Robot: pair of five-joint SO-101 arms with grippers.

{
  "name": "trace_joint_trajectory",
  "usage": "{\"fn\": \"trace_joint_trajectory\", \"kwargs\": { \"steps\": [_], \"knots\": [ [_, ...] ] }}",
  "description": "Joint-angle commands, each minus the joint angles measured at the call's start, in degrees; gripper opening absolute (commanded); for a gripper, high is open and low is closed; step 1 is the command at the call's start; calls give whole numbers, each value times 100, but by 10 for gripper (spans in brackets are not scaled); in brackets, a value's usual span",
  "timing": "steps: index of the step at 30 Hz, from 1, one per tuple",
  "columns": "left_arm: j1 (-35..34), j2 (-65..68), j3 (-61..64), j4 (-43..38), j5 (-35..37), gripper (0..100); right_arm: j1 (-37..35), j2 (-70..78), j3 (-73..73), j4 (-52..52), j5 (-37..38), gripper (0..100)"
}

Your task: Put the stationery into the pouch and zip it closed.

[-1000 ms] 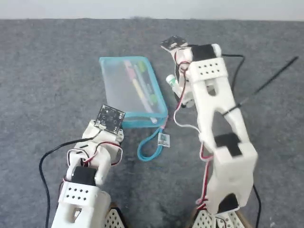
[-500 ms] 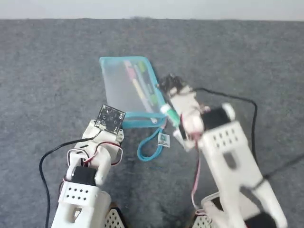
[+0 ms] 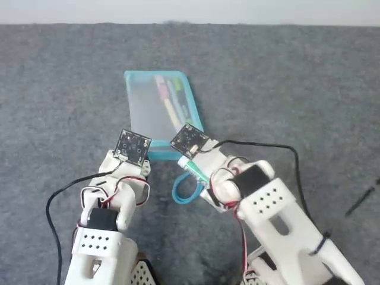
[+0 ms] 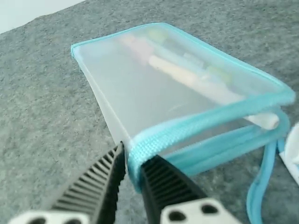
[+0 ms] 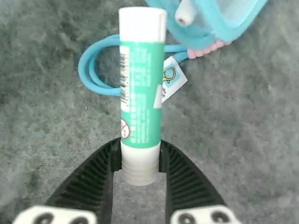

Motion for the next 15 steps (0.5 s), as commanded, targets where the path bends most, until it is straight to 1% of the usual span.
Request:
{"fn": "trace_joint_trajectory", "kwargs": {
  "steps": [1,9,15],
  "knots": [
    [-18,-97,-84,-202,62,13,-48,277,-53,-286,-158,6],
    [-9,-97,-84,-202,62,13,-57,602,-158,-505,-193,6],
    [0,-97,-84,-202,62,13,-84,611,-888,-180,-193,6]
  ]
}}
